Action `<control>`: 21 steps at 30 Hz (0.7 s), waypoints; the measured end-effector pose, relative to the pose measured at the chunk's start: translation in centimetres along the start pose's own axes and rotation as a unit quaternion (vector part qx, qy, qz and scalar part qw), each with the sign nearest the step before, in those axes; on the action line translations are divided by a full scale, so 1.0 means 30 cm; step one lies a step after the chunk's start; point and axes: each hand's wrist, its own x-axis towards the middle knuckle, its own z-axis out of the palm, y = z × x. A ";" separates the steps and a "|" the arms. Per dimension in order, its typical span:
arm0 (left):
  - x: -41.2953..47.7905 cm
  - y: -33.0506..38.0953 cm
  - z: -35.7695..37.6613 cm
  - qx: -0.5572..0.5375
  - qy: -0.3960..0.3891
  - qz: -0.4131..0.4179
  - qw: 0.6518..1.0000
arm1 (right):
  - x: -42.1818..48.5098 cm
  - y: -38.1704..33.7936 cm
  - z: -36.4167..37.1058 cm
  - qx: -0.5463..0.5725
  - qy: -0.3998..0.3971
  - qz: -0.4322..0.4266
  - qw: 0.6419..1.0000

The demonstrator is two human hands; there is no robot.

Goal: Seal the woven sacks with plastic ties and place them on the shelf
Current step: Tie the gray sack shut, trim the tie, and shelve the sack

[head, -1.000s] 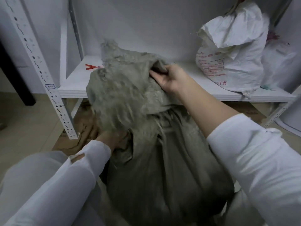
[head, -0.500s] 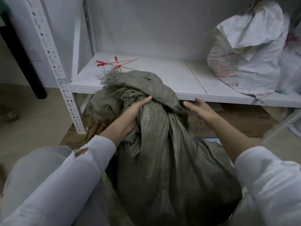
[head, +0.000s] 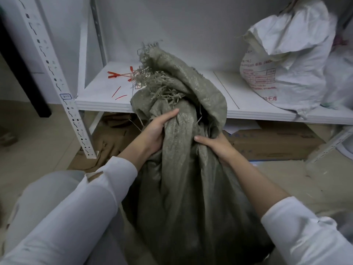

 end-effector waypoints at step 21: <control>0.014 -0.054 0.004 0.134 0.033 0.026 0.990 | -0.014 -0.105 0.016 0.193 0.177 -0.055 0.964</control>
